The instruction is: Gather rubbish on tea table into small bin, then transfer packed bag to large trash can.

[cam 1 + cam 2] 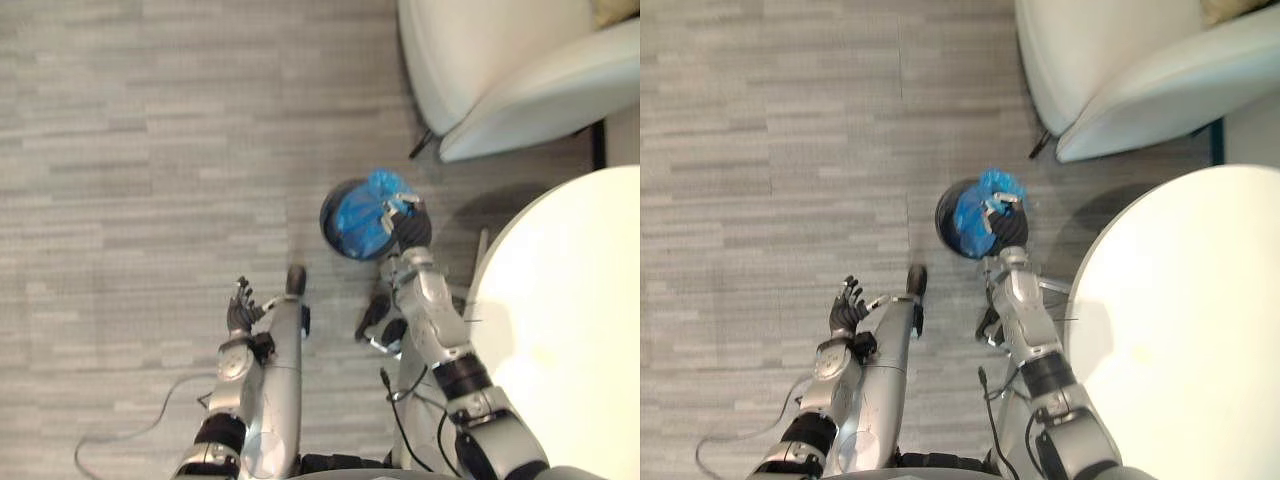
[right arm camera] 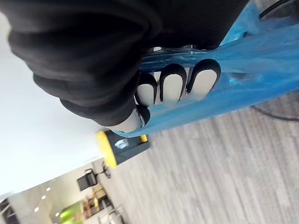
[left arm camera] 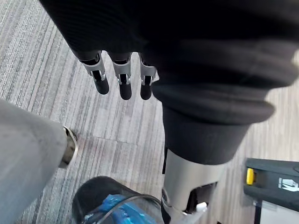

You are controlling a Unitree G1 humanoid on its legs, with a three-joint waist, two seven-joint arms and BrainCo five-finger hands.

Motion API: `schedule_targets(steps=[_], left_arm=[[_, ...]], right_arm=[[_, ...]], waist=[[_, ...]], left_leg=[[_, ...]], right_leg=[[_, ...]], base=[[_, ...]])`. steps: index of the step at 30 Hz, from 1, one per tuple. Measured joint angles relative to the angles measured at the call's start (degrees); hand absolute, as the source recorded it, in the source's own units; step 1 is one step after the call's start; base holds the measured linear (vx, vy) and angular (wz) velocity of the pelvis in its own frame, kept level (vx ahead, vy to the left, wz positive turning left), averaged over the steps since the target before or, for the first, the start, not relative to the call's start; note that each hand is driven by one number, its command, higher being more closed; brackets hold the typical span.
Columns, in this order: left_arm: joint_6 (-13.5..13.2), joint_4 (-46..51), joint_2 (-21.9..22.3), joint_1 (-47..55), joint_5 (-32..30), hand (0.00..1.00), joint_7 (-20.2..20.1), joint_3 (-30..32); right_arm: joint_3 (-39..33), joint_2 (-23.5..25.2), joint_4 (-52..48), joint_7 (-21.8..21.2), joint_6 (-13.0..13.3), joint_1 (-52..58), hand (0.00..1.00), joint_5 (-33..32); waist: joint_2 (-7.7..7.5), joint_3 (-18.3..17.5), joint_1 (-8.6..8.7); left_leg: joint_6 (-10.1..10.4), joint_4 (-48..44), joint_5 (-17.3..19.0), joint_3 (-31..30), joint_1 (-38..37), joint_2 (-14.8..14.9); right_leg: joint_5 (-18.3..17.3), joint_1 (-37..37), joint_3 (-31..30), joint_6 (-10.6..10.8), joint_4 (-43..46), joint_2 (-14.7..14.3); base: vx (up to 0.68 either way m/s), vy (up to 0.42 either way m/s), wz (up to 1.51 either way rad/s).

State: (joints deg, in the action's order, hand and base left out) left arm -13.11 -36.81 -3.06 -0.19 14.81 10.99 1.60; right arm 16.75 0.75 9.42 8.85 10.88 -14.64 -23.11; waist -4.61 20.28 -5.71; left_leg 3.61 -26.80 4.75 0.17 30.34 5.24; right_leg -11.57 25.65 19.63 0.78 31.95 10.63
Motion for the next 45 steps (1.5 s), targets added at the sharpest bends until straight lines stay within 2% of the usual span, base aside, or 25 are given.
schedule_targets(steps=[2, 4, 6, 7, 8, 9, 11, 12, 14, 15, 16, 18, 19, 20, 21, 22, 23, 24, 26, 27, 28, 31, 35, 40, 45], left_arm=[[0.13, -1.7, -0.68, 2.52, -1.34, 0.0, -0.82, -1.02], [0.37, -2.27, -1.79, 3.23, -2.12, 0.0, -0.97, -2.19], [0.37, -1.69, -2.34, 2.9, -3.32, 0.0, -1.06, -2.7], [0.37, -1.27, -2.35, 2.9, -3.5, 0.0, -1.08, -2.54], [0.38, -0.38, -2.62, 3.01, -4.06, 0.0, -1.06, -2.5], [0.47, 3.1, -2.77, 4.18, -4.42, 0.0, -1.03, -2.53], [0.22, 11.68, -3.16, 7.23, -4.86, 0.0, -0.93, -2.17], [-0.17, 16.2, -3.38, 8.87, -5.51, 0.0, -0.87, -2.09], [-0.68, 21.86, -2.13, 11.31, -5.71, 0.0, -0.82, -2.43], [-0.91, 23.96, -1.52, 12.71, -5.71, 0.0, -0.76, -3.37], [-0.89, 26.23, -0.48, 13.73, -5.7, 0.0, -0.82, -5.48], [-0.85, 30.28, 0.6, 15.3, -5.68, 0.0, -0.91, -7.93], [-0.88, 34.12, 0.64, 15.51, -5.7, 0.0, -0.98, -10.21], [-1.03, 37.7, 0.39, 15.13, -5.72, 0.0, -1.03, -11.1], [-1.21, 39.15, 0.04, 14.71, -5.91, 0.0, -1.01, -11.12], [-1.81, 40.5, -1.01, 12.97, -6.64, 0.0, -1.01, -11.07], [-2.47, 40.93, -2.24, 11.32, -7.18, 0.0, -0.95, -10.97], [-2.79, 40.87, -2.82, 10.54, -8.07, 0.0, -0.88, -10.92], [-3.44, 39.2, -4.65, 7.21, -10.91, 0.0, -0.58, -11.29], [-3.5, 38.01, -4.69, 6.04, -11.7, 0.0, -0.18, -11.39], [-3.34, 34.52, -4.62, 2.35, -14.35, 0.0, 1.06, -11.93], [-2.2, 29.79, -6.76, -1.95, -17.84, 0.0, 2.7, -14.09], [-0.42, 25.79, -7.17, -3.6, -20.88, 0.0, 3.14, -16.52], [1.63, 15.23, -6.69, -8.01, -22.38, 0.0, 2.64, -22.64], [1.67, 9.91, -3.8, -11.47, -22.22, 0.0, 1.45, -27.42]], right_arm=[[2.39, 0.63, 0.21, -1.91, 0.07, 2.25, 1.0, 0.26], [3.64, 0.64, 0.48, -3.04, 0.07, 1.82, 1.0, 0.8], [3.5, 0.34, 0.51, -3.96, 0.05, 1.23, 1.0, 1.24], [3.34, 0.05, 0.51, -3.94, 0.01, 1.22, 1.0, 1.24], [3.19, -0.52, 0.51, -3.9, -0.01, 1.25, 1.0, 1.27], [3.3, -1.03, 0.06, -3.9, 0.0, 1.26, 1.0, 1.52], [3.28, -1.06, -2.35, -3.9, 0.13, 1.07, 1.0, 3.03], [3.52, -1.13, -4.09, -3.89, 0.15, 0.32, 1.0, 3.58], [3.55, -1.87, -6.24, -3.66, 0.18, -1.97, 1.0, 3.6], [3.45, -2.7, -7.3, -3.48, 0.39, -3.13, 1.0, 3.59], [3.26, -4.65, -8.02, -3.08, 1.05, -4.59, 1.0, 3.58], [2.6, -6.95, -8.02, -2.15, 1.19, -5.67, 1.0, 3.59], [1.03, -8.01, -8.0, -1.23, 1.19, -5.74, 1.0, 3.58], [-0.48, -8.08, -8.01, -0.92, 1.09, -6.16, 1.0, 3.59], [-0.7, -7.98, -8.14, -0.66, 1.1, -6.52, 1.0, 3.61], [-1.21, -8.15, -8.96, -0.16, 1.12, -7.07, 1.0, 3.63], [-1.03, -8.1, -9.07, -0.1, 1.11, -7.99, 1.0, 3.64], [-0.9, -8.11, -9.06, -0.11, 1.12, -8.52, 1.0, 3.63], [-0.02, -8.31, -9.01, -0.21, 1.13, -11.08, 1.0, 3.61], [-0.02, -8.37, -8.97, -0.23, 1.13, -11.77, 1.0, 3.57], [-0.11, -8.9, -8.89, -0.3, 1.24, -13.74, 1.0, 3.48], [0.67, -7.72, -8.07, -1.35, 1.11, -15.42, 1.0, 3.4], [4.29, -6.67, -8.04, -2.01, 1.07, -19.12, 1.0, 2.69], [7.87, -5.58, -7.34, -3.77, 1.05, -25.16, 1.0, 0.47], [11.07, -5.55, -5.54, -4.08, -0.21, -26.73, 1.0, -1.7]], waist=[[-0.22, -3.93, 0.02], [-0.26, -5.06, -0.02], [-0.08, -5.48, 0.35], [-0.03, -5.46, 0.48], [-0.05, -5.45, 0.55], [-0.21, -5.57, 0.35], [-0.63, -6.03, -0.31], [-1.07, -6.45, -1.57], [-0.31, -7.87, -3.35], [0.88, -8.63, -3.6], [2.74, -9.16, -3.22], [4.95, -9.7, -2.3], [5.66, -9.93, -1.99], [5.59, -10.04, -1.42], [5.23, -10.04, -1.23], [4.73, -10.04, -0.83], [4.87, -10.12, -0.6], [4.92, -10.15, -0.4], [5.34, -10.44, 1.01], [5.6, -10.67, 1.63], [6.83, -11.5, 2.39], [4.77, -12.69, 3.36], [4.11, -13.25, 3.55], [3.16, -14.34, 5.08], [2.82, -14.59, 5.06]], left_leg=[[-0.23, 5.07, -0.97, 2.13, -4.97, 1.37], [-0.22, 7.06, -1.13, 3.47, -7.06, 1.81], [-1.77, 6.92, -2.34, 3.86, -8.63, 1.91], [-1.97, 7.0, -2.48, 3.86, -9.17, 1.88], [-2.08, 6.74, -2.54, 3.11, -10.08, 1.47], [-2.09, 6.55, -2.55, 1.13, -11.25, 0.49], [-1.99, 5.86, -2.61, -0.86, -11.65, -0.81], [-0.9, 5.88, -3.32, -1.81, -11.18, -1.83], [0.07, 8.0, -6.1, -2.69, -9.31, -2.12], [0.47, 9.62, -7.97, -3.14, -8.1, -2.05], [1.02, 12.6, -11.0, -4.55, -7.36, -1.7], [1.25, 17.76, -16.4, -6.43, -7.75, -1.06], [1.81, 23.88, -22.84, -6.11, -9.24, -0.69], [0.72, 21.13, -19.35, -3.15, -9.02, -0.51], [-0.29, 18.12, -16.57, -1.24, -8.68, -0.96], [-1.45, 11.14, -11.39, 1.88, -7.96, -1.62], [-2.81, 5.19, -6.7, 3.75, -8.34, -1.23], [-3.26, 2.69, -4.52, 4.04, -8.77, -0.95], [-2.42, -1.38, 0.89, 4.06, -12.6, 0.96], [-1.67, 0.29, 1.39, 3.89, -14.11, 1.26], [0.19, 9.93, 2.4, 4.0, -18.07, 1.32], [-0.8, 20.23, -3.91, 5.28, -21.33, -1.07], [-2.46, 24.81, -6.16, 7.92, -24.98, -2.6], [-2.52, 29.12, -8.91, 8.82, -27.15, -2.94], [-2.07, 32.17, -10.84, 9.65, -28.74, -2.17]], right_leg=[[3.94, -4.78, -1.63, 0.38, -8.64, -2.75], [6.15, -6.76, -3.0, 0.44, -12.49, -3.93], [6.95, -8.22, -5.46, 1.62, -12.64, -4.32], [5.58, -8.21, -7.19, 2.39, -9.87, -4.25], [2.09, -8.33, -8.8, 2.28, -2.38, -3.37], [-1.28, -9.64, -11.06, 3.62, 7.43, -2.24], [-3.28, -13.24, -14.36, 5.25, 13.59, -1.49], [-5.99, -15.71, -15.98, 5.69, 10.66, -1.48], [-10.57, -16.5, -14.48, 4.35, 4.76, -2.03], [-11.99, -16.38, -13.22, 3.11, 2.09, -2.89], [-13.07, -16.19, -11.94, 2.56, -0.13, -3.87], [-12.36, -15.23, -9.33, 1.36, 0.15, -4.75], [-11.56, -15.2, -7.06, -0.15, -0.12, -4.75], [-10.62, -14.96, -5.0, -1.58, -0.54, -4.06], [-10.04, -14.69, -4.35, -1.6, -0.8, -3.46], [-8.57, -14.51, -3.51, -1.59, -1.36, -2.2], [-7.28, -14.64, -2.97, -1.58, -2.34, -1.41], [-6.67, -14.8, -2.81, -1.56, -2.87, -1.09], [-3.56, -16.37, -1.62, -0.45, -6.91, -0.64], [-2.62, -16.78, -1.3, 0.09, -8.24, -0.68], [-0.21, -17.24, -0.84, 1.48, -11.52, -1.33], [5.77, -19.26, -1.53, 2.71, -20.37, -1.16], [10.81, -22.38, -4.53, 3.77, -27.39, -1.43], [13.02, -22.58, -6.4, 3.47, -29.59, -1.94], [14.09, -22.45, -7.5, 2.87, -30.16, -3.25]], base=[[0.14, 0.043, -0.6], [0.12, 0.074, -0.51], [0.09, 0.065, -0.19], [0.05, 0.026, 0.26], [0.02, -0.024, 0.7], [0.01, -0.022, 0.85], [-0.07, -0.152, 0.89], [-0.14, -0.238, 0.66], [-0.22, -0.212, 0.2], [-0.33, -0.217, 0.22], [-0.23, -0.137, 0.38], [-0.25, -0.122, 0.65], [-0.37, -0.122, 0.87], [-0.34, -0.088, 0.74], [-0.24, -0.053, 0.62], [-0.2, -0.054, 0.44], [-0.14, -0.005, 0.38], [-0.22, 0.093, 0.31], [-0.2, 0.182, 0.3], [-0.15, 0.25, 0.32], [-0.11, 0.222, 0.26], [-0.05, 0.16, 0.04], [-0.04, 0.144, -0.3], [-0.06, 0.034, -0.19], [-0.09, -0.008, -0.13]])
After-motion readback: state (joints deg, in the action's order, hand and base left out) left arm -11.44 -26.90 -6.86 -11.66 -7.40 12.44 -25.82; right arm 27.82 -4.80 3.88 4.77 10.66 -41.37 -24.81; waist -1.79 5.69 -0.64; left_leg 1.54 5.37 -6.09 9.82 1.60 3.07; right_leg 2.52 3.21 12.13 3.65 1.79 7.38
